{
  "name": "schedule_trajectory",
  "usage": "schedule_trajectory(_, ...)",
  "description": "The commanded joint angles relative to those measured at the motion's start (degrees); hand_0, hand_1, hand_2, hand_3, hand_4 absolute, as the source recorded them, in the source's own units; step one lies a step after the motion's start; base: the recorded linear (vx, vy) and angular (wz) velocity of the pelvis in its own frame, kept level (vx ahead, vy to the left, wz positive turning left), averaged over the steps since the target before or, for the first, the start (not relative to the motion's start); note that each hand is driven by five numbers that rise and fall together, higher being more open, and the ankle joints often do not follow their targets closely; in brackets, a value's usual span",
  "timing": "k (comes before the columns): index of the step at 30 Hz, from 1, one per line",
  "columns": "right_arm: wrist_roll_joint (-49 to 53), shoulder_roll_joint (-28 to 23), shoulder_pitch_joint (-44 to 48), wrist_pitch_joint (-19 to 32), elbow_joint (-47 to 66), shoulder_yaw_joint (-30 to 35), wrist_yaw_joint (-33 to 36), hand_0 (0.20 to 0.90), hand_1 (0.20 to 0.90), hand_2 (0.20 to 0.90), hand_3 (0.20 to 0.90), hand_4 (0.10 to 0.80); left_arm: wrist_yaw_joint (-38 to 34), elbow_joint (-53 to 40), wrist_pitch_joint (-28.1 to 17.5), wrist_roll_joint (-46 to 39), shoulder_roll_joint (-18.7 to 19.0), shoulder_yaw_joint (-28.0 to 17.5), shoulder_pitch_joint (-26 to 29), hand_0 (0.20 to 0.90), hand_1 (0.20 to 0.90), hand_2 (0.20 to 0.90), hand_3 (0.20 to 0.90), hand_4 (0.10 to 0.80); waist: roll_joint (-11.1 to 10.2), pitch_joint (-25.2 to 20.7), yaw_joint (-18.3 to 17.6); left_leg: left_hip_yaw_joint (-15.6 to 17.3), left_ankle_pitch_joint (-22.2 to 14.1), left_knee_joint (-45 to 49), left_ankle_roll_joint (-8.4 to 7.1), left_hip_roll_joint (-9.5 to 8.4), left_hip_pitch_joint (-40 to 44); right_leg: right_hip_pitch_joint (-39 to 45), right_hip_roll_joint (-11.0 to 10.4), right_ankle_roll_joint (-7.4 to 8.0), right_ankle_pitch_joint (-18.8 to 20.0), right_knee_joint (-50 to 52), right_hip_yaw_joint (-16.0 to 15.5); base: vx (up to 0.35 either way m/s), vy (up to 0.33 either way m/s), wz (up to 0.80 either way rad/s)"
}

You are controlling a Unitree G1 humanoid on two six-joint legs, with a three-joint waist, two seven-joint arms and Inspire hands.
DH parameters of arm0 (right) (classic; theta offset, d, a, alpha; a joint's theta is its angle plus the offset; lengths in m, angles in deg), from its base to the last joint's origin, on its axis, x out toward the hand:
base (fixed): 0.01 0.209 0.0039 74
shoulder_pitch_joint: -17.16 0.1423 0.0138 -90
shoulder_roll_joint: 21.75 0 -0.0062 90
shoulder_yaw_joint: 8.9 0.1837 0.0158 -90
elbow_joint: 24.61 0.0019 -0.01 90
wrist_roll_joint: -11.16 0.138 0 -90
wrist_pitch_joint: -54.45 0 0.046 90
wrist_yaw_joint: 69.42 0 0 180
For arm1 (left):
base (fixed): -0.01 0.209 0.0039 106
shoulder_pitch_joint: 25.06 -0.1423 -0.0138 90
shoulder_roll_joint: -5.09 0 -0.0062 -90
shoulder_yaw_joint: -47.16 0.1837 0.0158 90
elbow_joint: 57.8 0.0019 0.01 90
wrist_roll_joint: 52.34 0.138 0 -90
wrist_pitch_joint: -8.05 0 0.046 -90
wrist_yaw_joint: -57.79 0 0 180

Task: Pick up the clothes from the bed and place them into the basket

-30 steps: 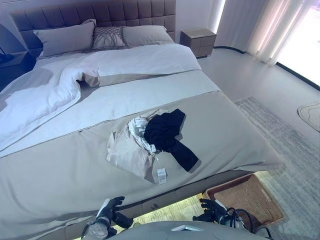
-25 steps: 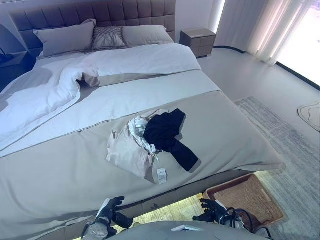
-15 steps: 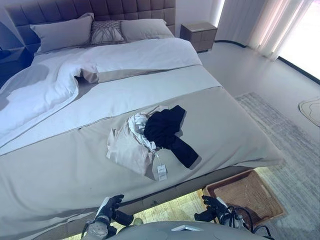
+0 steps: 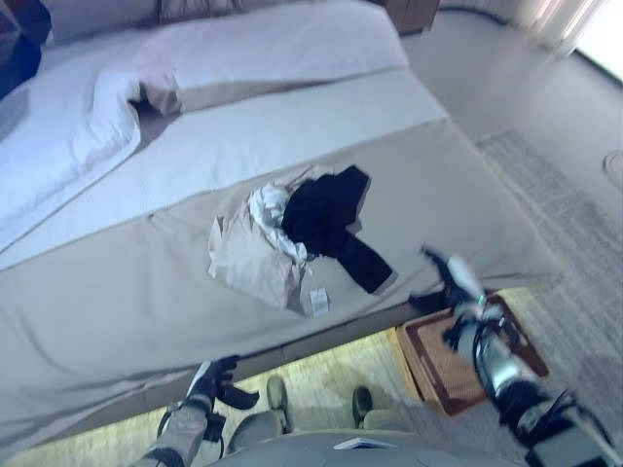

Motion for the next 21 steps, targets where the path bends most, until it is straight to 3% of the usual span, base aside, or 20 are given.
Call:
schedule_trajectory(1,2.3,-3.7,11.1,0.0,4.5,1.4,3.3,0.900,0.900,0.900,0.900,0.800,-0.8,-1.2,0.0,-3.6,1.8,0.3,5.3,0.900,0.900,0.900,0.900,0.800,0.6,1.5,1.7,-6.0,-5.5,0.3,1.03,-1.43,0.6,-5.9,1.6,-1.86,-2.2,8.1,-2.2,-0.086,0.056,0.04)
schedule_trajectory(6,4.1,-8.7,25.3,-2.3,0.6,-1.7,2.7,0.900,0.900,0.900,0.900,0.800,-2.0,-1.4,1.6,-8.4,1.8,0.8,10.3,0.900,0.900,0.900,0.900,0.800,1.4,4.5,3.0,-6.7,-5.0,1.8,1.04,-2.02,-2.8,-9.3,1.3,-2.69,-3.4,10.9,-2.9,-0.138,0.038,0.08)
schedule_trajectory(7,3.7,-8.9,25.4,-1.0,0.2,-0.7,4.0,0.900,0.900,0.900,0.900,0.800,21.9,-6.7,-21.7,-29.1,-0.4,-0.2,9.2,0.900,0.900,0.900,0.900,0.800,1.3,5.5,4.0,-6.7,-5.3,2.5,1.18,-2.20,-4.4,-10.5,1.2,-3.10,-3.9,11.9,-3.5,-0.195,-0.073,0.18)
schedule_trajectory(9,4.7,-9.5,25.9,-0.5,-0.6,-1.4,6.0,0.900,0.900,0.900,0.900,0.800,20.1,-8.8,-24.6,-27.6,-1.6,1.9,7.4,0.900,0.900,0.900,0.900,0.800,1.0,6.3,5.3,-7.2,-5.4,3.7,1.15,-2.45,-6.3,-12.0,1.1,-3.03,-4.1,13.0,-4.2,-0.158,-0.097,0.14)
schedule_trajectory(10,5.0,-9.4,26.8,-0.9,-1.1,-1.9,6.9,0.900,0.900,0.900,0.900,0.800,-7.6,-10.6,-2.4,-1.7,-2.2,2.9,6.5,0.900,0.900,0.900,0.900,0.800,0.9,7.2,6.0,-7.5,-5.5,4.6,1.04,-2.60,-7.0,-12.6,0.9,-2.94,-4.4,14.3,-4.7,-0.086,-0.064,0.21)
schedule_trajectory(11,4.7,-9.0,27.4,-1.5,-1.2,-1.9,7.5,0.900,0.900,0.900,0.900,0.800,-9.0,-10.4,0.6,-2.1,-2.2,3.9,6.0,0.900,0.900,0.900,0.900,0.800,0.9,7.6,6.7,-7.7,-5.4,5.4,1.01,-2.68,-8.0,-13.3,0.9,-3.00,-4.3,14.9,-5.2,-0.164,-0.131,0.30)
schedule_trajectory(12,5.2,-9.2,31.5,-5.1,-1.7,-3.0,8.4,0.900,0.900,0.900,0.900,0.800,-6.1,-1.9,-8.9,-4.0,-1.6,5.4,5.7,0.900,0.900,0.900,0.900,0.800,0.8,9.0,8.7,-8.6,-5.5,8.0,1.05,-3.43,-10.5,-14.6,0.5,-3.45,-5.2,17.0,-7.0,-0.179,-0.125,0.29)
schedule_trajectory(13,7.3,-10.8,34.9,-6.2,-3.2,-5.1,8.0,0.900,0.900,0.900,0.900,0.800,-5.0,-0.4,-11.9,-3.1,-1.2,4.5,5.4,0.900,0.900,0.900,0.900,0.800,0.9,9.9,9.6,-9.2,-5.7,10.1,1.08,-3.74,-11.9,-15.3,0.2,-3.99,-5.9,18.6,-7.8,-0.181,-0.109,0.29)
schedule_trajectory(16,8.4,-13.5,40.9,-6.5,-6.5,-8.4,6.1,0.900,0.900,0.900,0.900,0.800,-2.9,-0.6,-16.4,-4.0,0.5,3.9,3.7,0.900,0.900,0.900,0.900,0.800,1.4,12.2,11.4,-9.3,-7.8,17.8,1.27,-4.85,-16.3,-17.8,-1.1,-5.17,-8.2,24.4,-10.0,-0.126,0.013,0.28)
schedule_trajectory(21,7.4,-11.8,45.8,-8.7,-8.5,-10.3,6.2,0.900,0.900,0.900,0.900,0.800,-2.5,-4.4,-17.4,-5.8,2.9,4.4,2.6,0.900,0.900,0.900,0.900,0.800,2.9,13.9,13.4,-8.9,-11.4,28.5,2.75,-5.78,-22.0,-21.8,-3.8,-7.22,-12.2,35.5,-12.0,-0.016,0.064,0.19)
